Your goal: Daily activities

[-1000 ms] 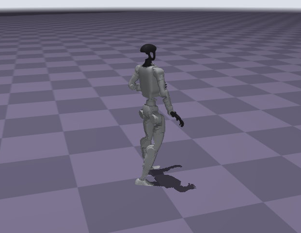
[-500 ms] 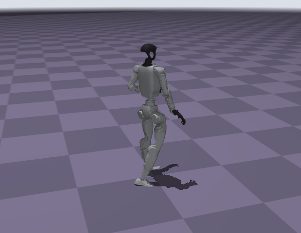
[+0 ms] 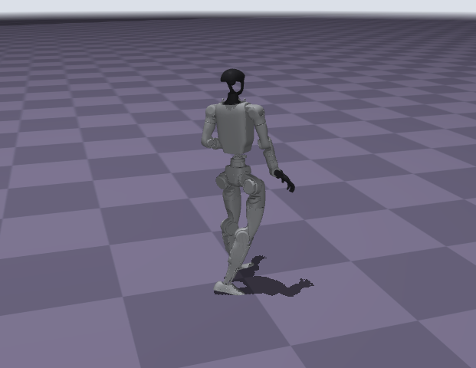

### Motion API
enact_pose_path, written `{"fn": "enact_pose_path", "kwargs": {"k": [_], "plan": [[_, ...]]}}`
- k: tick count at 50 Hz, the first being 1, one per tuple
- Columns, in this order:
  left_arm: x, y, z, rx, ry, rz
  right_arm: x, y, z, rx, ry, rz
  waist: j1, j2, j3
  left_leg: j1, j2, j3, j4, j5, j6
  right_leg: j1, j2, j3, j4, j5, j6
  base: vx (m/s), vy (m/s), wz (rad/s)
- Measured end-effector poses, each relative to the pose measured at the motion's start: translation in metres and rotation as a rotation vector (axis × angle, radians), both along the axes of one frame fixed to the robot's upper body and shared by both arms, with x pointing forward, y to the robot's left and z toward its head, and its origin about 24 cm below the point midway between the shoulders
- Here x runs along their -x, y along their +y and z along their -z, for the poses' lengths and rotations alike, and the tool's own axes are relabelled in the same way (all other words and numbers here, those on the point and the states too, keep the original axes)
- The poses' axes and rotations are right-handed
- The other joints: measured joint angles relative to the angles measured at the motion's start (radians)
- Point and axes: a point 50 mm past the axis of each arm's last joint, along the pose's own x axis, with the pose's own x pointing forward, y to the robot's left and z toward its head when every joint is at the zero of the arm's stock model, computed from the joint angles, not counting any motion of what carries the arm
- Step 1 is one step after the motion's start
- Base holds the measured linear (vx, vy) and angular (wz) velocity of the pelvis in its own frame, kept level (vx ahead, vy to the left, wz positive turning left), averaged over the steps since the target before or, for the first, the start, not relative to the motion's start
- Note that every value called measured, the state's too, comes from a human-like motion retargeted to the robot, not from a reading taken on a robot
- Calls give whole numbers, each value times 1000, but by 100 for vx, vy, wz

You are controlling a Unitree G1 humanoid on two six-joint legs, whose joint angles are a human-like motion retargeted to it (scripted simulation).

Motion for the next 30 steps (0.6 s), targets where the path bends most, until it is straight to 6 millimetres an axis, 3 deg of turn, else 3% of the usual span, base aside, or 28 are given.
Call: {"fn": "enact_pose_path", "kwargs": {"k": [10, 16, 20, 22, 23, 24, 25, 27, 30], "plan": [[15, 19, 33, -70, 177, -60, -24, 9, -4, -40, -28, 8, 59, -13, 34, -25, -29, -56, -2, 53, -10, 15, 27, -31, -40, 29, -4, -6, -1, 44], [17, 20, 36, -75, 193, -42, -50, 12, -13, -35, -86, -34, 97, -6, 58, -55, -57, -106, -4, 102, -10, 15, 53, -60, -76, 47, -10, -11, -3, 59], [16, 21, 34, -74, 183, -30, -53, 4, -16, -6, -90, -51, 119, 9, 83, -78, -85, -135, -5, 144, -10, 16, 75, -95, -108, 56, -14, -13, -3, 74], [15, 20, 33, -72, 176, -20, -51, -2, -16, 16, -87, -50, 122, 18, 95, -84, -77, -87, -5, 173, -10, 15, 87, -134, -126, 63, -15, -14, -12, 132], [15, 20, 32, -73, 172, -13, -49, -5, -17, 27, -87, -45, 115, 20, 99, -80, -32, 27, -3, 193, -10, 11, 96, -178, -136, 66, -17, -15, -24, 241], [13, 18, 31, -73, 167, -3, -48, -10, -17, 40, -88, -34, 94, 8, 96, -56, 12, 238, 6, 121, 86, -5, 94, -231, -150, 72, -14, -15, -24, 326], [12, 17, 30, -72, 160, 9, -47, -16, -18, 55, -91, -21, 67, -10, 89, -23, 57, 498, 18, 5, 230, -26, 86, -288, -165, 78, -9, -12, -12, 236], [12, 18, 30, -81, 159, 14, -44, -20, -18, 69, -89, -5, 88, -12, 100, -8, 52, 431, 109, -174, 280, -27, 78, -294, -186, 97, -11, -10, -3, 80], [11, 18, 28, -106, 151, 41, -39, -28, -19, 88, -93, 45, 76, 4, 122, -29, 78, 486, 291, -298, 307, -9, 94, -344, -214, 116, -2, -9, -3, 110]]}}
